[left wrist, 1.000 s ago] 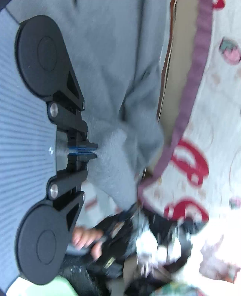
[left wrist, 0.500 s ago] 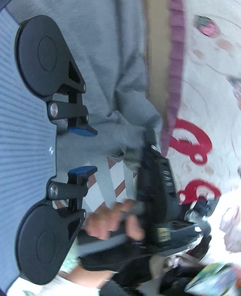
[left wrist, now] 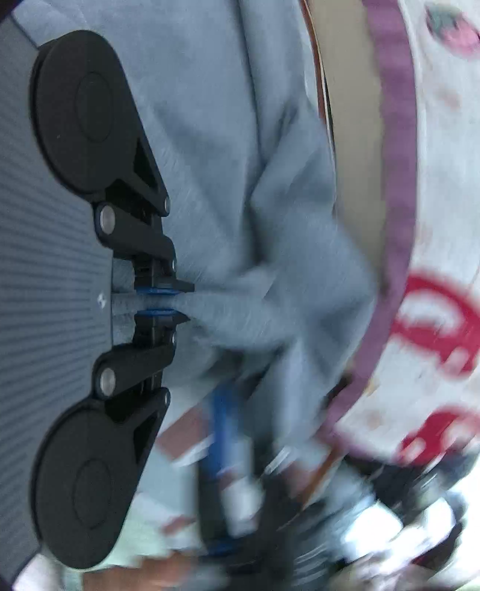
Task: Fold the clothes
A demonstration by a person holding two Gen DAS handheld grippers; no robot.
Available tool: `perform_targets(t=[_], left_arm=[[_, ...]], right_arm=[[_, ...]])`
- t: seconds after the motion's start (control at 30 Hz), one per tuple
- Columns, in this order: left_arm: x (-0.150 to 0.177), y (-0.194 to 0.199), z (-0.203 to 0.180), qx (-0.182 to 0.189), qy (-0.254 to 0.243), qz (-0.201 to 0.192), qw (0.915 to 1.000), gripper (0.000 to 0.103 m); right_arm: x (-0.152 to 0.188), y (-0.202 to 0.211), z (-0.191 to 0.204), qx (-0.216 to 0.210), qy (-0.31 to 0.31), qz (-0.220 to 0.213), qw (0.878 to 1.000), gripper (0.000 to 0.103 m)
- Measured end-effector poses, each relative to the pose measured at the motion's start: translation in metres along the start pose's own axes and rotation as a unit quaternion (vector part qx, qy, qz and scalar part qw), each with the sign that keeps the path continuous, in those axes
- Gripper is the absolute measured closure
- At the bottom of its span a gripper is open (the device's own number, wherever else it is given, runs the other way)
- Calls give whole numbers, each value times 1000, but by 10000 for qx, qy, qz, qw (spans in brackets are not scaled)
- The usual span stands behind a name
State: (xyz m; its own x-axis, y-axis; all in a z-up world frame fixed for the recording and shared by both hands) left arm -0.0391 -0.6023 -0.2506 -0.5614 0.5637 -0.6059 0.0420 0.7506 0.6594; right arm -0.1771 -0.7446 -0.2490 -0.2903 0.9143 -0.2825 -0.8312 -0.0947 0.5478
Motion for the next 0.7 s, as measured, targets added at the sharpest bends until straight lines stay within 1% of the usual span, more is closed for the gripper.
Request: perform_targets(t=[0.03,0.07,0.13,0.2,0.23,0.3,0.33,0.37,0.4,0.43,0.47,0.5,0.53,0.57,0.6,0.63,0.67,0.7], left_arm=[[-5,0,3,-24,48,-62,10000,96],[-9,1,6,-49,96,-125,9999,96],[-19,2,12,-97,192,-249,9995,96],[-21,14,5,-247,50,-465,9986,97],[-21,21,1,-324,-25,-574,9978,97],[-24,32,-6,-250,89,-726,9970,97],[-23,38,-10,-144,75,-766,9969,97],[-21,44,-15,-34,56,-803,9968,97],[-17,51,-20,10,17,-845,9964,97],[-12,58,-26,50,-23,-887,9960,97],[-7,63,-29,143,62,-913,9957,97],[-2,67,-31,240,156,-937,9952,97],[3,71,-34,337,249,-962,9945,98],[4,72,-37,461,255,-934,9942,98],[4,73,-40,587,255,-902,9939,99],[5,74,-43,713,256,-871,9933,99],[6,75,-46,839,256,-839,9926,99],[6,77,-53,924,207,-776,9925,102]], right_arm=[[0,4,-8,122,-228,-125,9996,31],[1,7,-16,193,-507,-238,9982,29],[3,8,-25,45,-1050,-408,9936,29],[5,5,-30,-426,-1576,-579,9849,29],[6,3,-33,-623,-1877,-653,9781,28],[7,-3,-40,-951,-2459,-868,9607,27],[6,-5,-41,-1013,-2570,-953,9563,25],[4,-6,-39,-1017,-2512,-1052,9568,25],[0,-6,-36,-942,-2362,-1161,9601,24],[-4,-3,-32,-734,-2059,-1285,9673,24],[-9,-1,-27,-525,-1752,-1406,9730,25],[-14,3,-24,-313,-1488,-1541,9763,30],[-18,8,-24,-95,-1299,-1701,9768,51],[-23,15,-23,193,-1094,-1815,9771,64],[-28,22,-21,597,-862,-1852,9771,65],[-33,32,-17,996,-523,-1966,9740,72],[-37,48,-3,1439,90,-2211,9645,77],[-39,64,14,1963,830,-2429,9464,78]])
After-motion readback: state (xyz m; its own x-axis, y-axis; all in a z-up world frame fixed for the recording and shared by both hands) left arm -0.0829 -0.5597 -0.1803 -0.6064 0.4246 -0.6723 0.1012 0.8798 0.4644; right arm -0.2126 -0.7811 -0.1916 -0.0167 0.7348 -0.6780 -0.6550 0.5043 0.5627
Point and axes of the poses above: each gripper's, at about its wrist camera, not at the fingertips, and y roughly against the way its jaws point, z to its left, x to its underside, the point moved 8 cm from there along -y, roughly the way its jaws point, and after that the axes turned 8 degrees about z, right-handed, at the moved point
